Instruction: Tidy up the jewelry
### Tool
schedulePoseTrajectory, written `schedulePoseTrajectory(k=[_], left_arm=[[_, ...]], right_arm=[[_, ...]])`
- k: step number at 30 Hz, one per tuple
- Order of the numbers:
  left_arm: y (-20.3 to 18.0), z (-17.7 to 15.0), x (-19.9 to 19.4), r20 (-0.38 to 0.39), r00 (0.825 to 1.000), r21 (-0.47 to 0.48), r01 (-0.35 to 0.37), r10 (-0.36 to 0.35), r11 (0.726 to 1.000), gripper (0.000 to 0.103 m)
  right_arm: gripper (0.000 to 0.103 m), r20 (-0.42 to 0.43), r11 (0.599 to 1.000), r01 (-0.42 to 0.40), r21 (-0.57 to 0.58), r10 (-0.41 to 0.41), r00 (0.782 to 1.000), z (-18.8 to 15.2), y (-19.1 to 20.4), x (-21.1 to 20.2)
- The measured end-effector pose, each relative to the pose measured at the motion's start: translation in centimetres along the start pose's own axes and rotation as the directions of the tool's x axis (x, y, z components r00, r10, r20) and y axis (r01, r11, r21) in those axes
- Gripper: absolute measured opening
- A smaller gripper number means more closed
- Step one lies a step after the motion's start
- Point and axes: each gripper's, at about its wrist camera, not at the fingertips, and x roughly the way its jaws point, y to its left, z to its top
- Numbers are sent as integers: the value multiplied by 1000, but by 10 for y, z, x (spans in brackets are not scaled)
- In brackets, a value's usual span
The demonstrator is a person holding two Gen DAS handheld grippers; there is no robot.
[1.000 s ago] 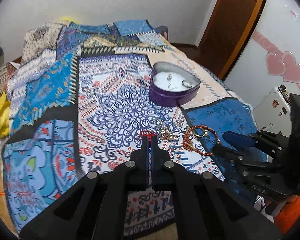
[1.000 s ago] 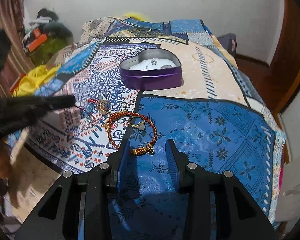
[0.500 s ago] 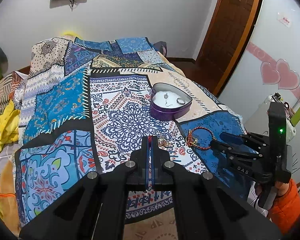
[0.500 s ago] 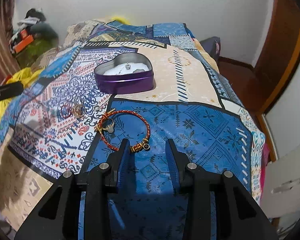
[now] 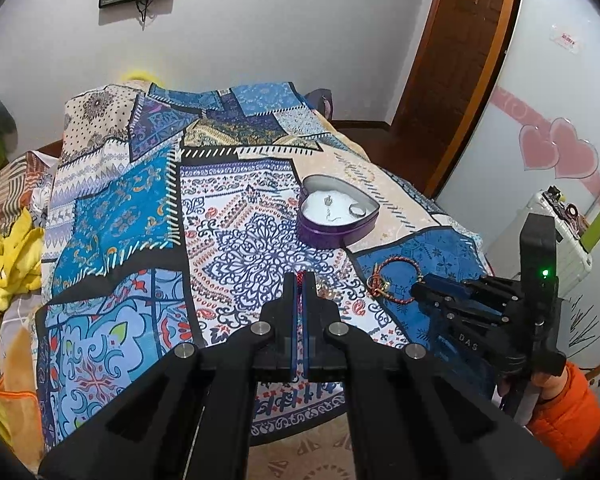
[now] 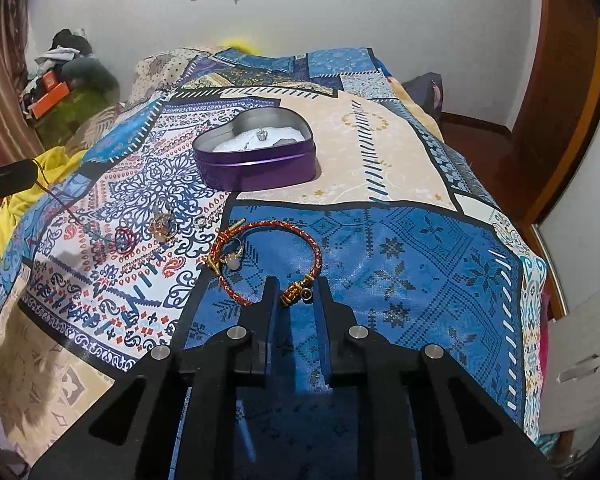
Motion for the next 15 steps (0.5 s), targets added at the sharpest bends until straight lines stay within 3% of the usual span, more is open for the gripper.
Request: schedulePoseTrajectory(k=[6, 8, 15], left_arm=[[-7, 11, -10, 36, 999, 24, -1, 0, 1000, 0], [-10, 15, -14, 51, 999, 32, -2, 1, 999, 0], [-14, 27, -24, 94, 996, 43, -8, 4, 999, 0]], right_arm=[[14, 31, 1000, -26, 9, 26, 999, 6, 3, -9], [1, 36, 999, -37, 11, 37, 999, 9, 3, -12], [1, 72, 999, -35, 15, 34, 997, 17, 0, -22]])
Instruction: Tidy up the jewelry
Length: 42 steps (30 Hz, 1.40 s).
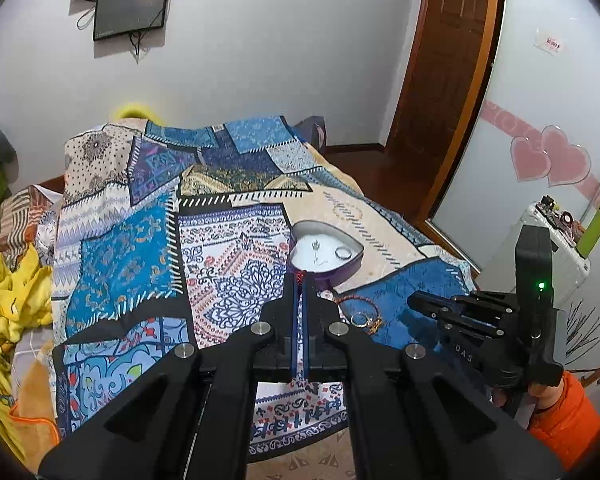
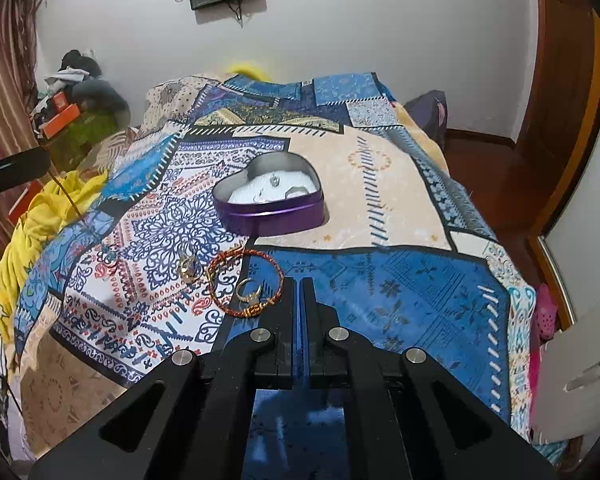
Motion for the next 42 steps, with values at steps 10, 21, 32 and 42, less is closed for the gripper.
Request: schedulePoseTrajectory(k=[10, 21, 32, 42], left_arm=[[3, -4, 5, -16, 1000, -10, -4, 4, 1000, 0], [7, -7, 8, -23, 1000, -19, 3, -4, 1000, 0], [8, -10, 15, -36, 999, -35, 8, -10, 999, 0], [7, -6, 14, -28, 1000, -26, 8, -9, 1000, 0]], right_arm=[[26, -74, 999, -45, 22, 46, 996, 1, 9, 19], [28, -110, 996, 51, -71, -58, 992, -7, 18, 35], [28, -91, 996, 32, 80, -25, 996, 3, -14, 30], [15, -99, 995, 81, -54, -86, 991, -4, 9, 48]])
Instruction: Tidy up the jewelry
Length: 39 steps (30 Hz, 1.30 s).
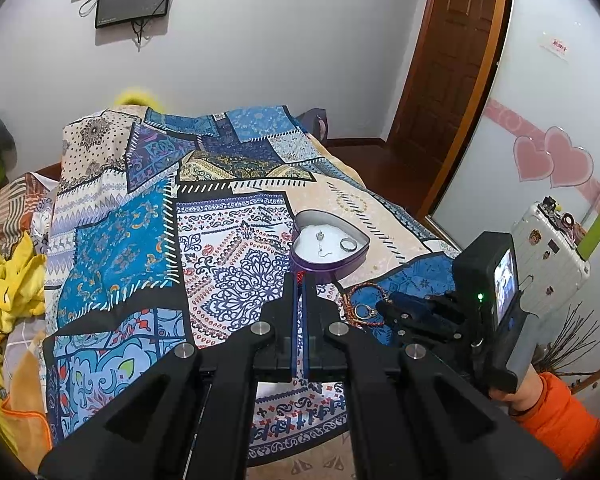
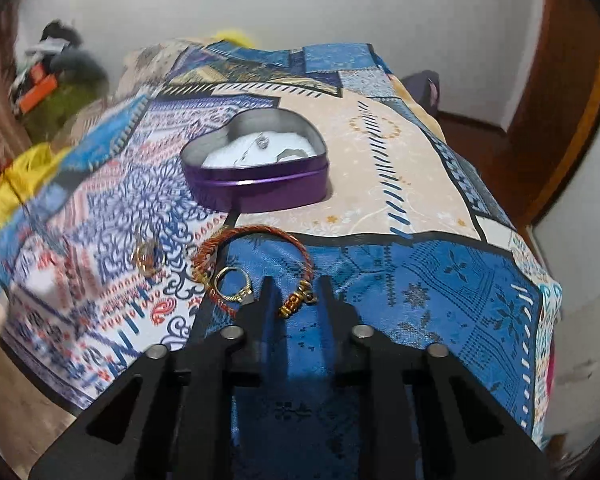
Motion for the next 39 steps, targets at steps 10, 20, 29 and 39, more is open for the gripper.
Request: schedulePoseTrajectory(k=[10, 20, 29, 39], left_arm=[[-9, 17, -4, 31, 999, 18, 10, -10, 1000, 0], [-22, 47, 3, 65, 998, 47, 17, -20, 999, 0], [-34, 64, 23, 63, 998, 91, 17, -23, 996, 0], [-31, 67, 51, 31, 999, 93, 30, -33, 995, 0]], right_arm=[[11, 62, 999, -41, 27, 40, 997, 9, -10, -25], [11, 149, 996, -63, 60, 53, 987, 33, -16, -47], [11, 205, 994, -70, 88, 51, 977, 58, -25, -48], [11, 215, 992, -82, 91, 61, 975, 68, -29, -40]])
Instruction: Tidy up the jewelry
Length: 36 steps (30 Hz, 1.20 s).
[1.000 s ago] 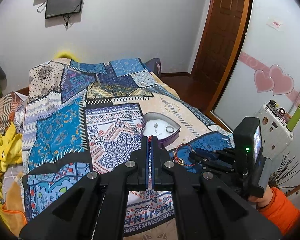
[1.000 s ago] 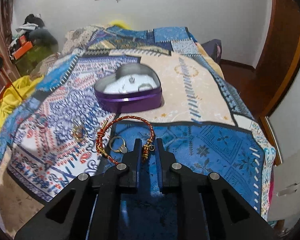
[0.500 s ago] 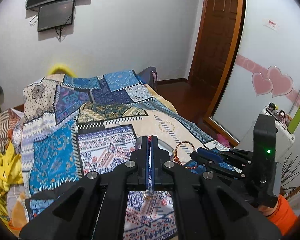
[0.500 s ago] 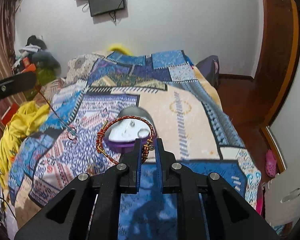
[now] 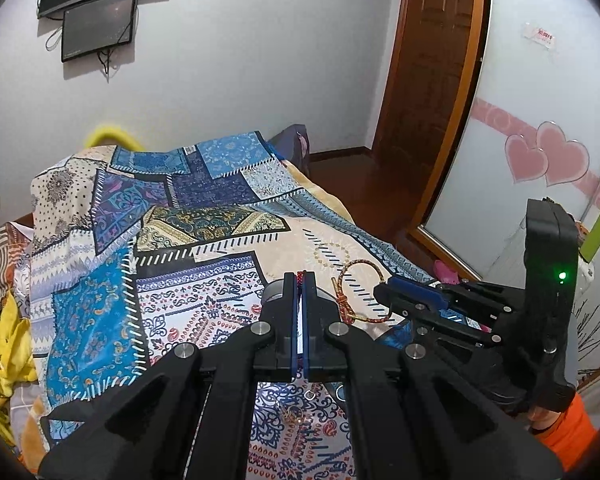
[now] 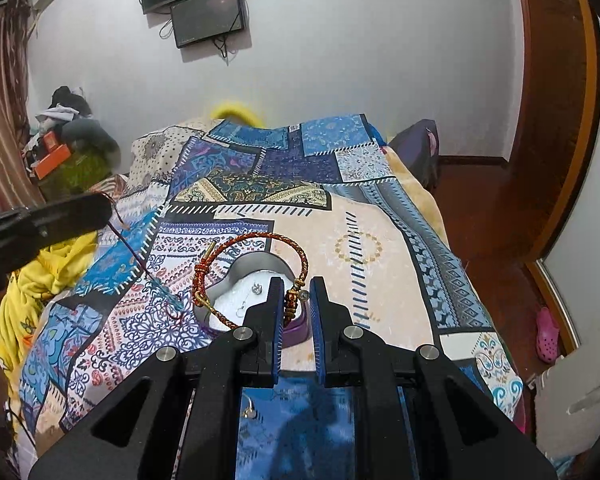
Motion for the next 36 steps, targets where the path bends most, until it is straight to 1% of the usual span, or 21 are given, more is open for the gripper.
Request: schedulePoseTrajectory(k=[6, 14, 20, 25, 36], left_arm=[[2, -1, 20, -27, 1000, 4, 3, -3, 1000, 0], [5, -8, 54, -92, 996, 19, 0, 2, 1000, 0], [12, -19, 79, -173, 985, 8, 15, -13, 1000, 0], [19, -29, 87, -212, 977, -13, 29, -31, 1000, 0], [27, -37, 76, -195, 981, 13, -16, 18, 1000, 3]], right_arm=[[11, -15, 1000, -6, 2, 6, 1000, 0, -3, 12], [11, -39, 1000, -10, 6, 10, 999, -3, -6, 25], [11, -52, 1000, -12, 6, 13, 999, -3, -8, 31], [11, -61, 1000, -15, 0, 15, 998, -2, -7, 36], [12, -108, 998, -21, -65, 14, 994, 1, 10, 56]])
